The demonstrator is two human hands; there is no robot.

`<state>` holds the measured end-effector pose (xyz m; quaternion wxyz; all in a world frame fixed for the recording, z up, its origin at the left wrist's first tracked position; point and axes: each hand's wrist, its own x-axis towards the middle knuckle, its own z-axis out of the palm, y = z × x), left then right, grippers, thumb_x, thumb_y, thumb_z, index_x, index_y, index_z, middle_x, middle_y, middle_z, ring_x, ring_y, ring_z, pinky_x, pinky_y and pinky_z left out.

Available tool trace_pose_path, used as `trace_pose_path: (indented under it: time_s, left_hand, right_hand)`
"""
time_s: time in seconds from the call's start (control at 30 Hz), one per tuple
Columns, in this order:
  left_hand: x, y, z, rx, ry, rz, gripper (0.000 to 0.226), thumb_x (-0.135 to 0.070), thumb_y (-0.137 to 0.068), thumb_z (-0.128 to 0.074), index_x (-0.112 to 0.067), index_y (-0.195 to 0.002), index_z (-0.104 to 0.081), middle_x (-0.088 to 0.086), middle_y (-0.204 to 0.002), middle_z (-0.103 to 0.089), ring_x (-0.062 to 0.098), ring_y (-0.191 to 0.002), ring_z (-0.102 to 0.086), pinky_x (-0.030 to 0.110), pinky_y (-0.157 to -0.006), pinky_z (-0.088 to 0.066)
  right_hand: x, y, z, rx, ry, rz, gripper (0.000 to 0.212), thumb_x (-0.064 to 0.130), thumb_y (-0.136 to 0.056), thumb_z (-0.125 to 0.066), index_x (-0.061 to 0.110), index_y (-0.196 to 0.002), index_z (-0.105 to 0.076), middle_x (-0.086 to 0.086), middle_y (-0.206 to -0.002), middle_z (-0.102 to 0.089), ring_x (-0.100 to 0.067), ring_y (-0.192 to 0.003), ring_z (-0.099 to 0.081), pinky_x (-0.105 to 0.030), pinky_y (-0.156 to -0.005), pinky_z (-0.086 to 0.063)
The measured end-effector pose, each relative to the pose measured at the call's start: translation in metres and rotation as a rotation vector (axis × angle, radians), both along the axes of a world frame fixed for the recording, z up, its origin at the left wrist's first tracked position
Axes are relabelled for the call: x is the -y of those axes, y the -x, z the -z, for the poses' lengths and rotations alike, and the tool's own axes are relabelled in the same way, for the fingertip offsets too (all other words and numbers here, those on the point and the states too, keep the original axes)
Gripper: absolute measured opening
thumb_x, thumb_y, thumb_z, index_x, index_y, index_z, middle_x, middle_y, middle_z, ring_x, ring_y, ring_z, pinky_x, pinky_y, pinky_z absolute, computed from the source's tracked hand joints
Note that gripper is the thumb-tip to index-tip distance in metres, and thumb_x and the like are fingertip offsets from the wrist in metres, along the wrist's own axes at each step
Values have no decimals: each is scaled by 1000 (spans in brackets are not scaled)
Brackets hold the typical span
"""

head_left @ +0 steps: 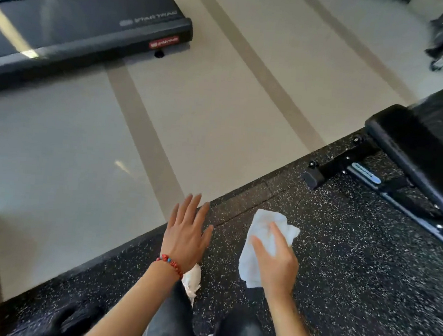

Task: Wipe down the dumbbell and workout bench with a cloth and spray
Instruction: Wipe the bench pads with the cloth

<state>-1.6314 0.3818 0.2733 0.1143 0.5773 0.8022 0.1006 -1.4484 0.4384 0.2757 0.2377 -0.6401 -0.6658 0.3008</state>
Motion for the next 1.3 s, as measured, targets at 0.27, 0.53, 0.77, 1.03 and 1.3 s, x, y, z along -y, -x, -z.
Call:
trace_pose_path:
  time_s: [0.27, 0.53, 0.77, 1.03, 1.3]
  left_hand:
    - [-99, 4, -5, 29, 78, 183, 65, -46, -100, -10, -7, -124, -56, 18, -131, -55, 37, -122, -51, 57, -98, -33]
    - [-213, -45, 0, 45, 110, 284, 63, -47, -100, -9, -9, -125, -53, 17, -129, -57, 37, -120, -53, 57, -98, -30]
    - [-329, -110, -21, -4, 105, 360, 71, -47, -100, -7, -5, -121, -60, 16, -123, -62, 34, -114, -58, 52, -96, -34]
    - [-437, -171, -34, -16, 85, 507, 70, -45, -101, -8, -3, -120, -61, 17, -120, -63, 34, -112, -60, 52, -95, -33]
    - [-559, -208, -17, -18, 24, 643, 52, -37, -90, -34, -4, -121, -59, 17, -121, -62, 35, -112, -59, 52, -97, -33]
  right_hand:
    - [-67, -8, -12, -32, 56, 188, 46, 27, -74, -76, 20, -118, -62, -9, -106, -68, -27, -94, -63, -28, -74, -42]
    - [-166, -60, -9, -55, 92, 310, 50, 32, -75, -74, 22, -121, -60, -13, -104, -68, -29, -94, -62, -34, -78, -46]
    - [-267, -123, -24, -71, 147, 348, 51, 35, -79, -70, 26, -126, -55, -13, -109, -66, -30, -99, -59, -35, -81, -45]
    - [-354, -176, -34, -59, 131, 480, 53, 34, -77, -72, 23, -126, -56, -17, -101, -66, -32, -90, -60, -34, -77, -46]
    - [-453, -207, -24, -58, 182, 590, 53, 39, -78, -69, 31, -128, -53, -14, -108, -64, -28, -95, -60, -28, -82, -43]
